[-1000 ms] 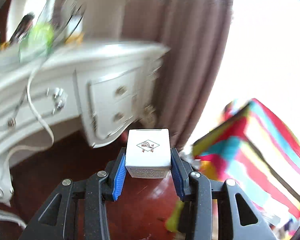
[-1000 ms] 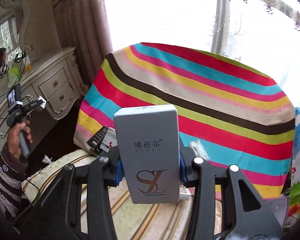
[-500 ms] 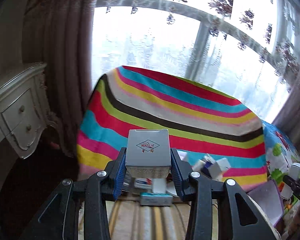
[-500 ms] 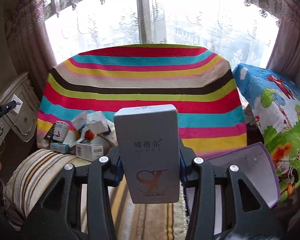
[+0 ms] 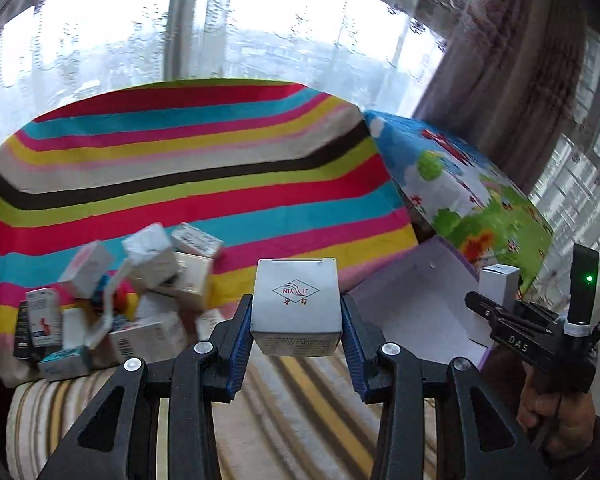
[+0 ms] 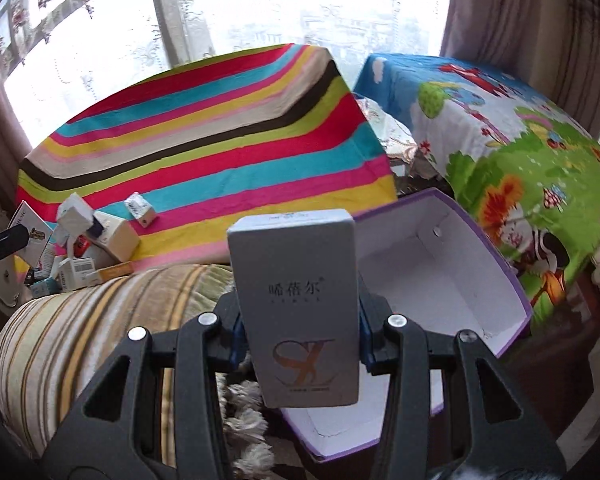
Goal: Organize rigid objects
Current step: 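Carry both held boxes toward the purple-rimmed open box, then lower both boxes into the purple-rimmed box and open both grippers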
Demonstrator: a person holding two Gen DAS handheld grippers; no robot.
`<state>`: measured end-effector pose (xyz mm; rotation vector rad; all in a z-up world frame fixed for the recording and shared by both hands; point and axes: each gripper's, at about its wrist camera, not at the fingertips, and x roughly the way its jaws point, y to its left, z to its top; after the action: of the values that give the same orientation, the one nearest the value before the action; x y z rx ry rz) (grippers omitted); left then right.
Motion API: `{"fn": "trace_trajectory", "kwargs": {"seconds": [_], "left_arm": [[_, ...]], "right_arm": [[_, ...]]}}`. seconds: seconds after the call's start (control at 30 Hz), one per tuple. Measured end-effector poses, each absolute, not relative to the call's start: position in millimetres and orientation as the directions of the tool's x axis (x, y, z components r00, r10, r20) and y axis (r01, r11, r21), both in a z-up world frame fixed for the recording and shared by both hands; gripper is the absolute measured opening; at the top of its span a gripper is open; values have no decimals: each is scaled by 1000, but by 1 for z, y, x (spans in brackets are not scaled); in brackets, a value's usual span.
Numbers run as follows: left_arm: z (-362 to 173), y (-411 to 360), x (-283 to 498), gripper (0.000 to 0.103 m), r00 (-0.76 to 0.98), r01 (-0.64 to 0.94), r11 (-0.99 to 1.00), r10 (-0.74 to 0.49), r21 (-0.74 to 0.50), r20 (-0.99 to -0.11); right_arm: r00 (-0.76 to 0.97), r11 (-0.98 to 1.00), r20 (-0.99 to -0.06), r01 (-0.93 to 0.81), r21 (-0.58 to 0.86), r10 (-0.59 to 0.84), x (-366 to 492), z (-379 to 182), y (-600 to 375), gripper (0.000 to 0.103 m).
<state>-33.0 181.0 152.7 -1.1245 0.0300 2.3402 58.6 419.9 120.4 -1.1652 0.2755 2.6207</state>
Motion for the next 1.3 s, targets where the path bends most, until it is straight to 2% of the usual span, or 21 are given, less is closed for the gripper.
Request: {"fn": "trace_trajectory", "kwargs": {"seconds": [0.27,0.53,0.67,0.7,0.73,0.8,0.97,1.3], "left_arm": [[119,283,-18,42,-363,-604,-775,477,-188,-800],[97,341,7,43,-254,-702,-688,484,-185,-837],[93,357,22,46,-213,-760,-627,490,-171,-845],[92,359,24,54,-205,-766,-620,483,-167,-851],[89,359,25,62,-193,-769,-614,485,-176,-853],[90,358,25,66,-181,-765,-613,499,-197,-848],[102,351,27,69,-200,-771,-603,535,-206,-821],[111,333,29,69,-295,-781,-617,505,-100,-811]], "right_arm": [[-571,-904,-797,-420,77,197,86,79,483,47],[-541,-880,-814,-467,84,210,96,58,509,47],[-534,-875,-819,-477,89,208,97,56,513,48],[-534,-870,-821,-482,100,202,98,55,514,52],[-532,-865,-824,-488,113,193,98,54,516,65],[-527,-852,-829,-507,129,188,99,52,519,85],[-533,-849,-825,-511,137,187,99,55,518,85],[-538,-860,-823,-493,132,183,97,61,511,86]]}}
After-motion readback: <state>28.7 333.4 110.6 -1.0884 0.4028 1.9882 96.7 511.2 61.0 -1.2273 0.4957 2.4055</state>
